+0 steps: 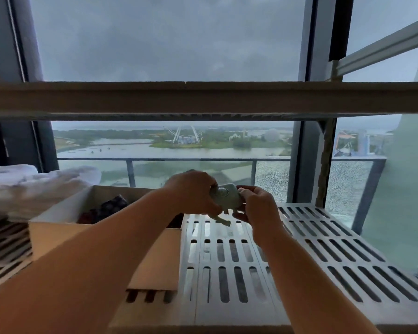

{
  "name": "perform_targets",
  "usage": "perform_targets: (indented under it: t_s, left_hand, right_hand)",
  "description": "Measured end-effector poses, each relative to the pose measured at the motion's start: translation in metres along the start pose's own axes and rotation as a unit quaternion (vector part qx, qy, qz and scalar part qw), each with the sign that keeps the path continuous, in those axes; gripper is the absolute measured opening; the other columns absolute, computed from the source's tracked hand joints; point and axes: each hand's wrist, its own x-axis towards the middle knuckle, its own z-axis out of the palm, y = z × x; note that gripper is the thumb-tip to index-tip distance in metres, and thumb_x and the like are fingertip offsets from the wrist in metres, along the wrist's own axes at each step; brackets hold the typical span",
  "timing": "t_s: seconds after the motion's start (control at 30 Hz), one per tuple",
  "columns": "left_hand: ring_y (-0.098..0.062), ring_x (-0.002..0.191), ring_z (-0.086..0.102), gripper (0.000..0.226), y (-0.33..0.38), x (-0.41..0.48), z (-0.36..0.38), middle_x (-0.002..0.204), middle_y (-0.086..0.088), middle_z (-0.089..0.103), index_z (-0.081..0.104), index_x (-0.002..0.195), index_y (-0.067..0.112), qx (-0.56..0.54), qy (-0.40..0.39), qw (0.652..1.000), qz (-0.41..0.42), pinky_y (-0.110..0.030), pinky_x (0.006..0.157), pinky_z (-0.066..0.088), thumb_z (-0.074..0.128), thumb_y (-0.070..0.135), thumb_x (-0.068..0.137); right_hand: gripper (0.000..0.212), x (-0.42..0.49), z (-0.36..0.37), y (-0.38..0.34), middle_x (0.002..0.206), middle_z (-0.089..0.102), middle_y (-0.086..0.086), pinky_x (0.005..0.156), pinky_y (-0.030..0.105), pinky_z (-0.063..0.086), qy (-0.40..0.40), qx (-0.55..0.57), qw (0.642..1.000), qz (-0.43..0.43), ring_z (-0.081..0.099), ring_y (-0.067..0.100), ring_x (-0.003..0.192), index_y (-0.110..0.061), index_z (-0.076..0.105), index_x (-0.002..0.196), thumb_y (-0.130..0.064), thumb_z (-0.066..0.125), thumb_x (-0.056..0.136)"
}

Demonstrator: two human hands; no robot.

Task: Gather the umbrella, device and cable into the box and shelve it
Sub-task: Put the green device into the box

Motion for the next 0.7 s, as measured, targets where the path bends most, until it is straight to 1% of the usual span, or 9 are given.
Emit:
perform_targets:
  t_s: [0.1, 0.2, 0.27, 0.4, 0.47, 0.53, 0.57, 0.63, 0.7]
  left_hand:
    - [-0.009, 0.088, 0.057, 0.055, -0.026, -0.008, -0.009, 0.096, 0.013, 0.063, 0.066, 0.116, 0.033, 0.008, -0.003, 1.000, -0.009, -0.035, 0.080, 0.054, 0.073, 0.061, 0.069]
    - [-0.008, 0.086, 0.056, 0.053, -0.051, -0.017, -0.018, 0.093, 0.014, 0.062, 0.067, 0.112, 0.033, 0.005, 0.001, 1.000, -0.021, -0.035, 0.077, 0.054, 0.072, 0.059, 0.066]
    - [-0.007, 0.083, 0.057, 0.050, -0.068, -0.023, -0.023, 0.090, 0.015, 0.062, 0.068, 0.108, 0.033, -0.007, 0.000, 0.999, -0.035, -0.036, 0.076, 0.055, 0.071, 0.058, 0.065]
    - [-0.003, 0.077, 0.058, 0.047, -0.099, -0.035, -0.029, 0.087, 0.015, 0.064, 0.070, 0.103, 0.034, -0.012, 0.000, 0.998, -0.054, -0.034, 0.072, 0.056, 0.069, 0.057, 0.062]
    - [-0.002, 0.072, 0.060, 0.047, -0.113, -0.040, -0.030, 0.085, 0.014, 0.066, 0.071, 0.103, 0.034, -0.019, -0.003, 0.998, -0.062, -0.032, 0.069, 0.056, 0.070, 0.056, 0.061]
    - [-0.001, 0.073, 0.059, 0.049, -0.126, -0.044, -0.029, 0.086, 0.015, 0.067, 0.071, 0.105, 0.034, -0.023, -0.009, 0.997, -0.067, -0.028, 0.066, 0.053, 0.071, 0.055, 0.061]
    - [-0.001, 0.075, 0.058, 0.051, -0.132, -0.046, -0.028, 0.087, 0.015, 0.067, 0.070, 0.107, 0.034, -0.023, -0.014, 0.997, -0.069, -0.028, 0.066, 0.052, 0.071, 0.055, 0.061]
    - [0.000, 0.076, 0.057, 0.053, -0.142, -0.050, -0.026, 0.088, 0.016, 0.066, 0.070, 0.110, 0.034, -0.030, -0.032, 0.996, -0.073, -0.029, 0.069, 0.053, 0.072, 0.055, 0.061]
    - [-0.001, 0.075, 0.060, 0.054, -0.151, -0.054, -0.023, 0.086, 0.016, 0.067, 0.070, 0.110, 0.033, -0.047, -0.055, 0.994, -0.081, -0.031, 0.073, 0.057, 0.073, 0.053, 0.061]
  right_hand:
    - [0.019, -0.002, 0.029, -0.002, 0.100, 0.073, 0.013, 0.080, 0.047, 0.061, -0.004, -0.009, 1.000, -0.013, 0.072, 0.031, 0.093, -0.015, 0.070, 0.105, -0.011, 0.054, 0.097]
    - [0.018, -0.002, 0.058, -0.004, 0.097, 0.074, 0.009, 0.070, 0.040, 0.063, -0.008, -0.011, 1.000, -0.026, 0.072, 0.027, 0.089, -0.021, 0.070, 0.097, -0.011, 0.055, 0.096]
    - [0.019, -0.001, 0.077, -0.005, 0.092, 0.074, 0.006, 0.064, 0.036, 0.060, -0.006, -0.026, 0.999, -0.041, 0.072, 0.027, 0.086, -0.025, 0.071, 0.092, -0.012, 0.056, 0.094]
    - [0.020, 0.001, 0.112, -0.002, 0.083, 0.074, 0.003, 0.063, 0.036, 0.052, -0.005, -0.081, 0.994, -0.072, 0.071, 0.028, 0.078, -0.023, 0.074, 0.093, -0.015, 0.056, 0.093]
    - [0.020, 0.005, 0.126, 0.002, 0.081, 0.072, -0.003, 0.062, 0.023, 0.047, 0.001, -0.131, 0.987, -0.098, 0.066, 0.016, 0.071, -0.020, 0.075, 0.099, -0.018, 0.056, 0.093]
    - [0.019, 0.007, 0.138, 0.003, 0.078, 0.067, -0.010, 0.051, 0.006, 0.038, 0.000, -0.195, 0.972, -0.128, 0.060, 0.001, 0.068, -0.022, 0.074, 0.100, -0.020, 0.056, 0.094]
    - [0.019, 0.008, 0.142, 0.004, 0.077, 0.065, -0.011, 0.049, 0.004, 0.038, -0.004, -0.224, 0.965, -0.139, 0.057, -0.003, 0.067, -0.023, 0.073, 0.100, -0.020, 0.056, 0.094]
    - [0.019, 0.008, 0.152, 0.004, 0.083, 0.068, -0.007, 0.054, 0.005, 0.040, -0.021, -0.279, 0.949, -0.147, 0.061, 0.005, 0.070, -0.021, 0.073, 0.102, -0.023, 0.056, 0.094]
    - [0.022, 0.008, 0.160, 0.004, 0.095, 0.074, 0.000, 0.076, 0.025, 0.053, -0.037, -0.329, 0.933, -0.137, 0.067, 0.018, 0.084, -0.020, 0.074, 0.105, -0.027, 0.057, 0.093]
